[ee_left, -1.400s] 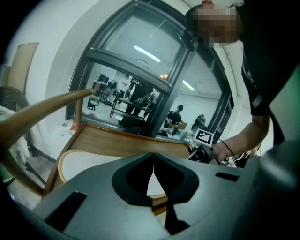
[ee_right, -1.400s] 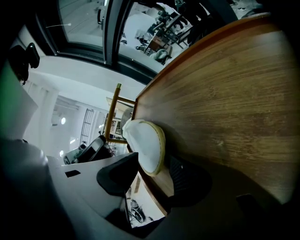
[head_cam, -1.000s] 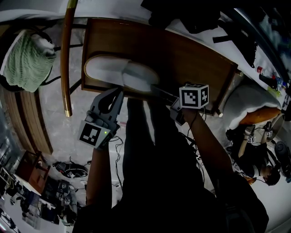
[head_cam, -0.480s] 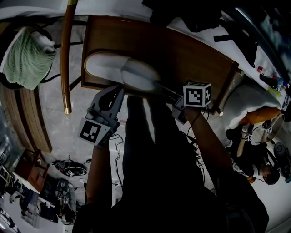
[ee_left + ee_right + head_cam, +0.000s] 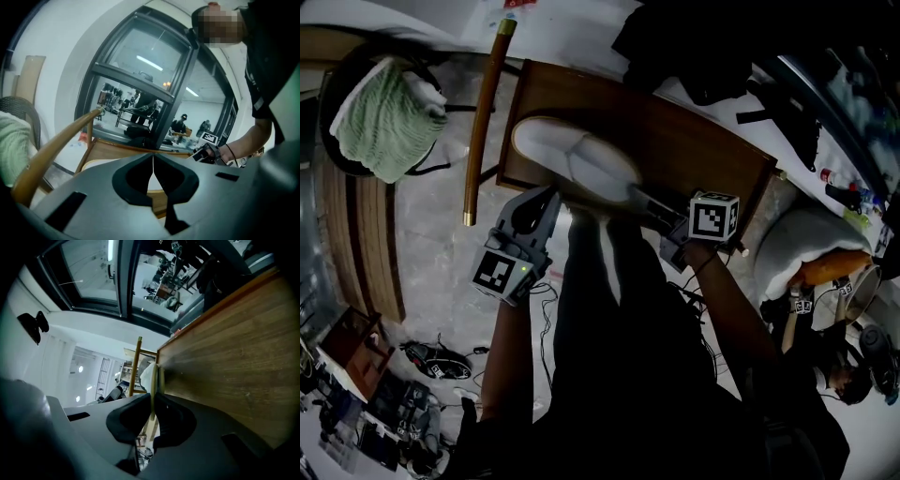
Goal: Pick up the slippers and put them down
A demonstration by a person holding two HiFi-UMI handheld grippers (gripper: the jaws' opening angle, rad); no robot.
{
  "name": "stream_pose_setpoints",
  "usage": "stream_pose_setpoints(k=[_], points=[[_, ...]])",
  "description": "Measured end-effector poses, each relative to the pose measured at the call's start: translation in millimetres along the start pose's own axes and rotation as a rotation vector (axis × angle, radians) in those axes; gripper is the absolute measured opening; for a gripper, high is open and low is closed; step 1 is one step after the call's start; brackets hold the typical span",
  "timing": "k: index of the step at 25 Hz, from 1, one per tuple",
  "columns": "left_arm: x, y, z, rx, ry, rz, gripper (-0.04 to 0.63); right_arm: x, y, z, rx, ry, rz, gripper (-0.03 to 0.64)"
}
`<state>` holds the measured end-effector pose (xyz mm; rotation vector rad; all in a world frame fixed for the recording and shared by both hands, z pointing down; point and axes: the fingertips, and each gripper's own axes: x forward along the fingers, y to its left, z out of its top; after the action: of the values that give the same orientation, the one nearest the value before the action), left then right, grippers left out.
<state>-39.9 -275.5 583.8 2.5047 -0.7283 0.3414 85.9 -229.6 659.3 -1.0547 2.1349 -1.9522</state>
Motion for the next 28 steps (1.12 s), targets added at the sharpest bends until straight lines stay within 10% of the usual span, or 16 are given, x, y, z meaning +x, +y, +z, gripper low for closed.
stream_pose_setpoints(k=[28], points=[[-135, -83, 279, 0.455, -0.425, -0.004, 0.012, -125, 373, 144, -0.518, -0.551, 0.543, 0.041]])
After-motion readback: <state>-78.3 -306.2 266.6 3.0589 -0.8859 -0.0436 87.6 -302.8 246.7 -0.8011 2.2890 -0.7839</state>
